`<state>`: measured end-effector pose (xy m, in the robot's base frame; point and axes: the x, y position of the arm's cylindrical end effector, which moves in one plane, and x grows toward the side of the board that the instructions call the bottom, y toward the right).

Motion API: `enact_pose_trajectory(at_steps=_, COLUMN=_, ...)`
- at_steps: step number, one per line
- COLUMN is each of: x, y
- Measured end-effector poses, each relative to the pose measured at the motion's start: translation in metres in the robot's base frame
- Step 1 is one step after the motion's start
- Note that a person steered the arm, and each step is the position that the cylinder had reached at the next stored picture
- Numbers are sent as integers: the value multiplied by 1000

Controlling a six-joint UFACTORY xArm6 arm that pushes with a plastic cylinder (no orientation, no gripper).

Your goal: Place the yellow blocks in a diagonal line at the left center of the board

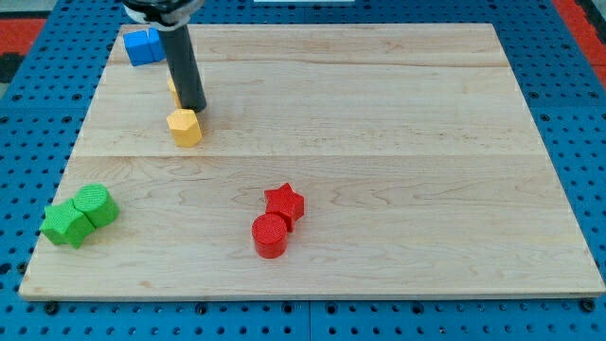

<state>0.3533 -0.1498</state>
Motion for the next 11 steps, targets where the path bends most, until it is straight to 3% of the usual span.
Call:
enact_pose_trajectory(at_steps=1, x=-27, y=53)
enact_pose_trajectory(at_steps=2, x=-44, y=7)
enact_pose_trajectory(at_steps=3, x=-11, y=-48)
enact_pose_trajectory(at_steps=4, x=2, y=-63)
enact_pose_trajectory(at_steps=5, x=10, y=45)
enact_pose_trajectory(at_steps=6, x=49, y=74)
enact_pose_trajectory(at_steps=7, x=56, y=19)
enact_pose_trajectory(at_steps=9, x=21, y=12)
enact_pose_trajectory(at_steps=10, x=9, y=44)
enact_pose_trajectory(at_steps=11, x=-37, y=60)
